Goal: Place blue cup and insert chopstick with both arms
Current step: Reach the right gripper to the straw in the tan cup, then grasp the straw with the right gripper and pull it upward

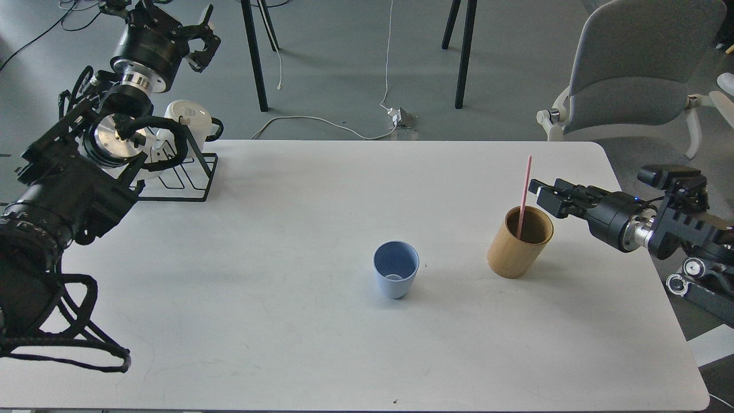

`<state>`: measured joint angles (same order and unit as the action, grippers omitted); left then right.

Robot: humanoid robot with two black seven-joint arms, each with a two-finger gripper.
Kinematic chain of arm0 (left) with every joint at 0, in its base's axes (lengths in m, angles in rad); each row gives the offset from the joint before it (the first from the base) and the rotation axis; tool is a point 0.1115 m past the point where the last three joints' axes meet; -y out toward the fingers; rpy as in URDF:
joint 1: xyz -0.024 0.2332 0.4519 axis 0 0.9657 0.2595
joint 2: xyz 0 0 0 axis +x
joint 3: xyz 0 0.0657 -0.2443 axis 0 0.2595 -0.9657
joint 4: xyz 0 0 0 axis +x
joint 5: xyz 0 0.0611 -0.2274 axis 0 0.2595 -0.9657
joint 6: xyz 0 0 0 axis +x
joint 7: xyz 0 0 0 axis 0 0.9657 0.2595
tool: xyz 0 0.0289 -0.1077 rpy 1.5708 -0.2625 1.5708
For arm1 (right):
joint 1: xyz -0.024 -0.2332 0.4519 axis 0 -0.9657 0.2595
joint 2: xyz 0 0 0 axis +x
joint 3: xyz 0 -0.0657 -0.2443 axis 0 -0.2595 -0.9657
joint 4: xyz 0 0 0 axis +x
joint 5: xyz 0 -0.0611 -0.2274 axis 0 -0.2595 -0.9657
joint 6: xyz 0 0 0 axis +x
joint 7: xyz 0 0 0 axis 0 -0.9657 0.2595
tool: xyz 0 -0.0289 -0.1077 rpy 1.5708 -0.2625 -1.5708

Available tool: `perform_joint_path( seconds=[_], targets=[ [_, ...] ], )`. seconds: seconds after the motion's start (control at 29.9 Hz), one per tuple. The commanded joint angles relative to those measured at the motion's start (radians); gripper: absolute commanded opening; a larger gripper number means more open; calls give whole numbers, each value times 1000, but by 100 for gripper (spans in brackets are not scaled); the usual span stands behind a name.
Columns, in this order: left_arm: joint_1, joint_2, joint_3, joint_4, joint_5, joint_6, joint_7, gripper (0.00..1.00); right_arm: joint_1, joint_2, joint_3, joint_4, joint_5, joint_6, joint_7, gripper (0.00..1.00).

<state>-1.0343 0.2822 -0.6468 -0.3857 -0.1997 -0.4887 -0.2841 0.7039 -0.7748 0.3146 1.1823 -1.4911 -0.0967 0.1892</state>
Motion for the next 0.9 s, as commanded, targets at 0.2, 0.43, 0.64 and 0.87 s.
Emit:
perform_joint_path(
  seconds=[0.2, 0.43, 0.64, 0.87],
  targets=[
    [-1, 5, 1, 1, 2, 0, 0, 100, 66, 52, -84, -26, -5, 18, -1, 49],
    [0, 11, 1, 1, 2, 0, 0, 100, 134, 65, -164, -44, -5, 43, -1, 20],
    [-1, 22, 1, 1, 2, 0, -1, 100, 152, 85, -183, -55, -5, 43, -2, 4],
    [-1, 34, 1, 1, 2, 0, -1, 100, 172, 31, -187, 6, -29, 43, -2, 1]
  ],
)
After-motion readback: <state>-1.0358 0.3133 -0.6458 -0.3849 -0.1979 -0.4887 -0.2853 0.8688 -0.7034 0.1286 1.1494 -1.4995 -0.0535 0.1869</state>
